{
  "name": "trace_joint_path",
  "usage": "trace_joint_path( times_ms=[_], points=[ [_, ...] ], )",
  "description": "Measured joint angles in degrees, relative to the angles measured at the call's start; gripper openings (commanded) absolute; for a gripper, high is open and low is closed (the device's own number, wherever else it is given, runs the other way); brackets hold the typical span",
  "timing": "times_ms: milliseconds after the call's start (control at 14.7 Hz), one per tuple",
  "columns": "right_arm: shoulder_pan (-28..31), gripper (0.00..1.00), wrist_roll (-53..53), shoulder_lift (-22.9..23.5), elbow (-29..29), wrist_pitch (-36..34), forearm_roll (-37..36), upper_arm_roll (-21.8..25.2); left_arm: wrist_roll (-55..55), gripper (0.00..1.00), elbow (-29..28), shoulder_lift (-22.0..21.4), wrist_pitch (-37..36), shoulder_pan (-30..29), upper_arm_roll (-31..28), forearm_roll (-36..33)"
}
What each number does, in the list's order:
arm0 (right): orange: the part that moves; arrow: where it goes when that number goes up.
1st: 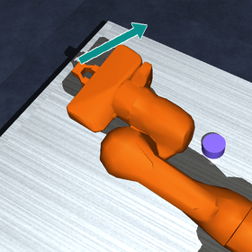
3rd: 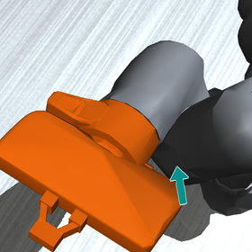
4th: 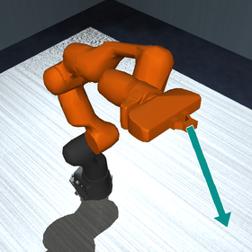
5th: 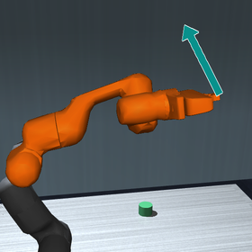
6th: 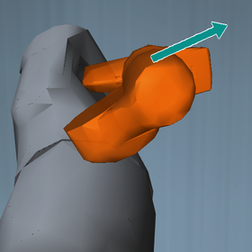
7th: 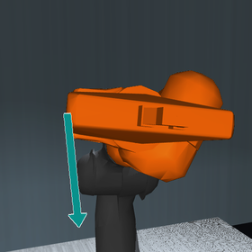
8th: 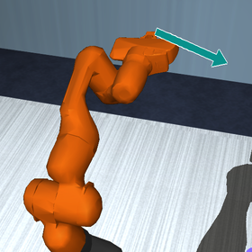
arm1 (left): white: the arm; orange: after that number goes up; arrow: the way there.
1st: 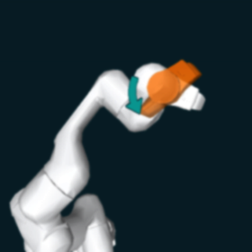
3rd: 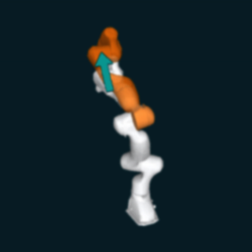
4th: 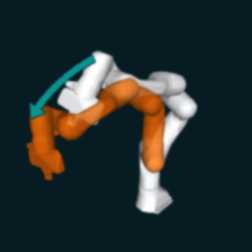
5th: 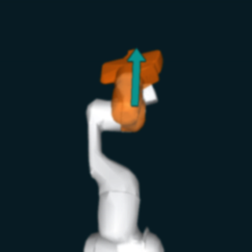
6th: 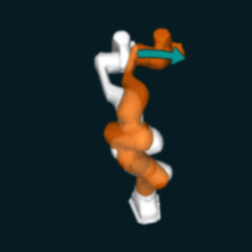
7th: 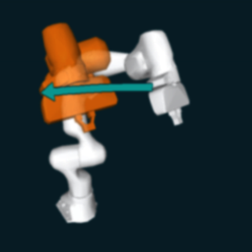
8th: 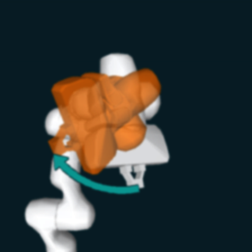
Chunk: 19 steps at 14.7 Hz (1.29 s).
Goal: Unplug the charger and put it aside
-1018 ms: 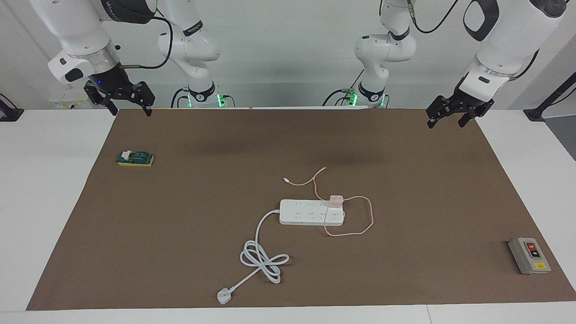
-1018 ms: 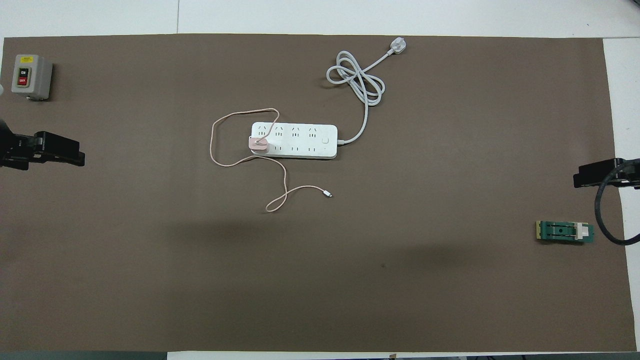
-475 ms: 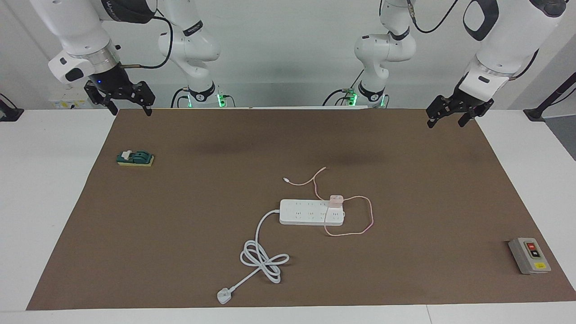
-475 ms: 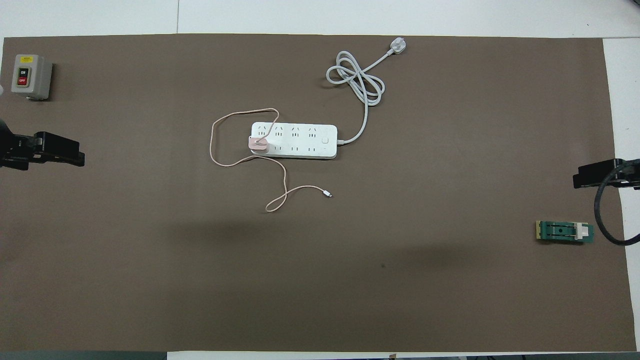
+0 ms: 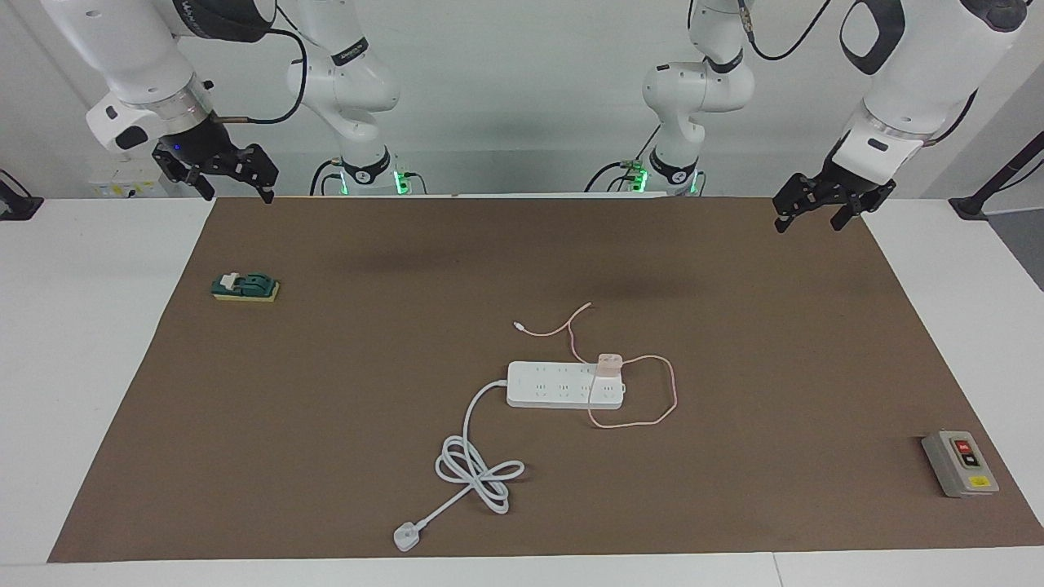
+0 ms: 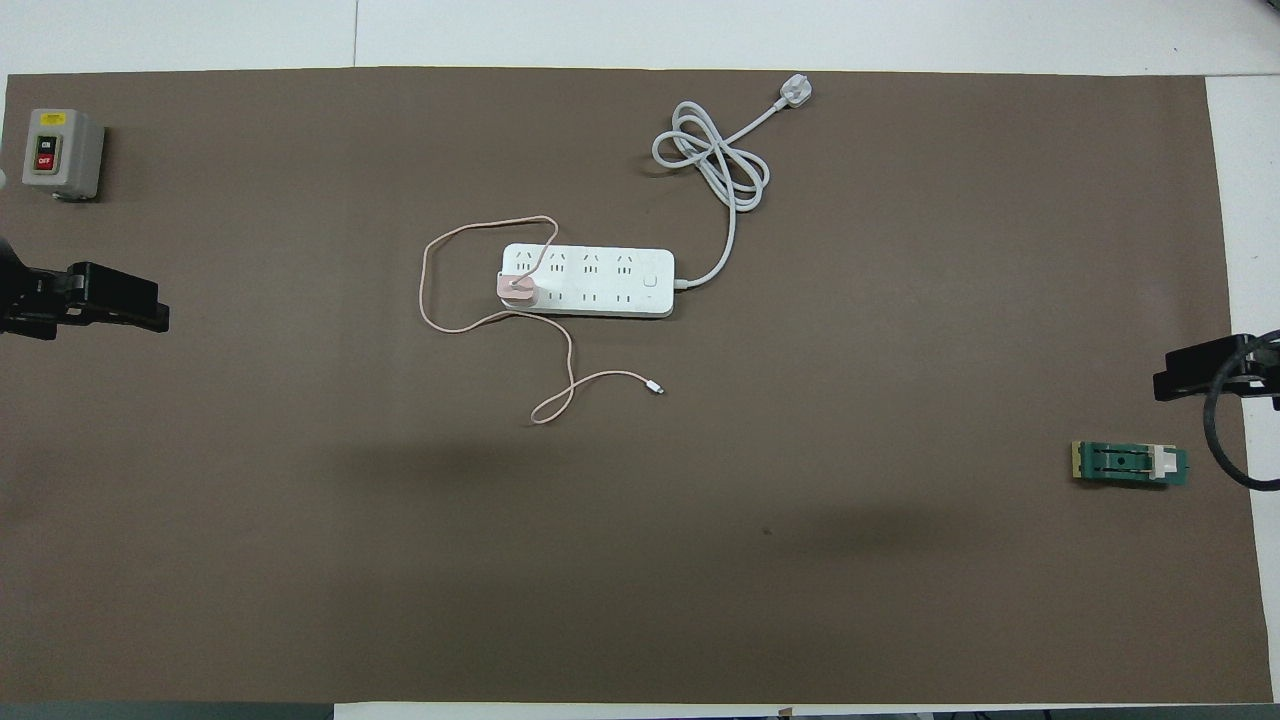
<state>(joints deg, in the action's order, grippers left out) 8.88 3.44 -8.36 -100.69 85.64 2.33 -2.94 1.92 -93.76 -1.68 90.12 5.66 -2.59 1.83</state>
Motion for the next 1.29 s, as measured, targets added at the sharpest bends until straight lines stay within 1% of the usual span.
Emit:
trace_joint_path(
  times_ms=[271,543,747,1086,1290],
  points=[
    [-1.20,1.00,17.54,0.40,-1.67,0.56,6.41,-0.55,0.00,1.00,-0.01,0.00,0.00,-0.75,-0.63,-0.02],
    [-5.28,1.00,35.26,3.31,-2.57,4.09,11.85,-0.77,0.00,1.00,0.00,-0.01,0.00,-0.89,-0.61,-0.01],
    [-7.78,1.00,46.37,6.97,-2.82,8.46,16.59,-0.84,0.00,1.00,0.05,-0.37,0.15,-0.89,-0.66,-0.01],
    [-12.99,1.00,62.78,13.80,-2.87,18.90,23.72,-0.93,0.00,1.00,0.05,-0.92,0.43,-0.89,-0.59,-0.01],
    [-16.10,1.00,70.41,17.61,-2.92,25.28,27.59,-0.96,0.00,1.00,0.05,-0.92,0.75,-0.88,-0.52,-0.01]
  ],
)
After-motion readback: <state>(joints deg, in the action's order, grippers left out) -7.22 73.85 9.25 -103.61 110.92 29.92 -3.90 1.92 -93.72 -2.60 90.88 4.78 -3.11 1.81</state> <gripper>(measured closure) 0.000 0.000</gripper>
